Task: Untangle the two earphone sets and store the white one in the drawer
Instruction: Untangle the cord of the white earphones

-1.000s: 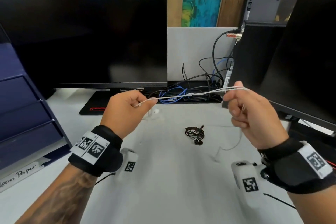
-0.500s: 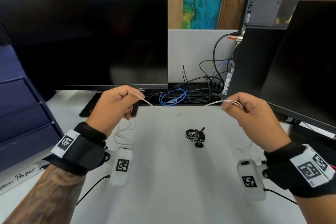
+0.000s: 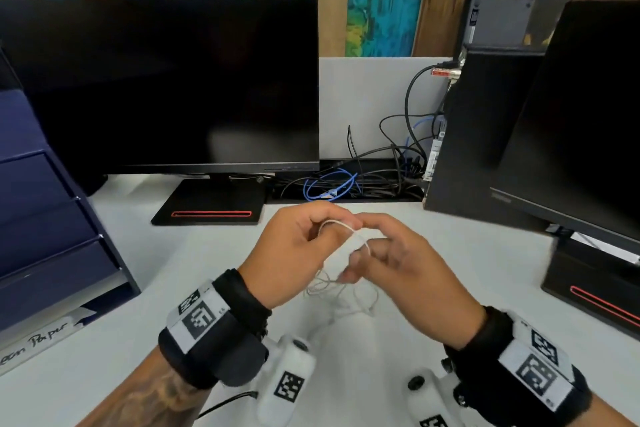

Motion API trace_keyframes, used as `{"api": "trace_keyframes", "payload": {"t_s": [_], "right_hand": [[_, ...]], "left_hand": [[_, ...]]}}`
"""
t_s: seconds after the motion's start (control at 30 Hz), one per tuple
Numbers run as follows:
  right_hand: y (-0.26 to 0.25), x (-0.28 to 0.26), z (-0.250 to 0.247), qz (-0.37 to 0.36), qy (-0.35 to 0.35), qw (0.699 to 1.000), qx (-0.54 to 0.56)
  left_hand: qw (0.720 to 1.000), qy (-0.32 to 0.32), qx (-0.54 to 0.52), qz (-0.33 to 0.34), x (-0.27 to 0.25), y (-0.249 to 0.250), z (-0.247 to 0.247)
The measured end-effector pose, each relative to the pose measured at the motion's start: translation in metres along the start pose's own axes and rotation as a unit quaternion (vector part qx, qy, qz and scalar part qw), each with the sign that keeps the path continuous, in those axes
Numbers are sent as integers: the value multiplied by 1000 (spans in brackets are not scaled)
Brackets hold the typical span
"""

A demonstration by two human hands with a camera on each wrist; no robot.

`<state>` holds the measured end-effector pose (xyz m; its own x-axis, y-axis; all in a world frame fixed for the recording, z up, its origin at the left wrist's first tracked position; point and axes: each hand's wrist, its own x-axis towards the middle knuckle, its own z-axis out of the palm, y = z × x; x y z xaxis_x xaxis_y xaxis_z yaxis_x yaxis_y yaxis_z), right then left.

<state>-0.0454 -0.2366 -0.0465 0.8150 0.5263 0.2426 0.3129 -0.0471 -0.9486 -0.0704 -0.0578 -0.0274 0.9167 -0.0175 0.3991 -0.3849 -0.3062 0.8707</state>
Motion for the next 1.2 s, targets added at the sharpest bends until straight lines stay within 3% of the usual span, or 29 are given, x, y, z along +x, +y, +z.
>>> {"api": "trace_keyframes", "payload": {"t_s": [0.13,0.3,0.47,0.7,0.9,1.03,1.2], "right_hand": [[-13,5,-24,-19,91,996,1],[-38,7,-50,-56,203,963,168],[-46,8,-70,-84,273,940,186],[-33,14,-75,-58,327,922,197],[-31,17,-81,-45,355,909,215],[-36,15,-91,-81,376,890,246],[-41,12,-89,-136,383,880,248]], "left_hand": [[1000,-13,12,-10,4,-17,-10],[985,-45,163,-19,5,-47,-20],[993,-35,81,-81,10,-50,-29],[994,-2,82,-69,10,-46,-42],[994,20,46,-97,13,-61,-53],[966,66,151,-199,16,-84,-70],[896,43,328,-297,16,-95,-84]]}}
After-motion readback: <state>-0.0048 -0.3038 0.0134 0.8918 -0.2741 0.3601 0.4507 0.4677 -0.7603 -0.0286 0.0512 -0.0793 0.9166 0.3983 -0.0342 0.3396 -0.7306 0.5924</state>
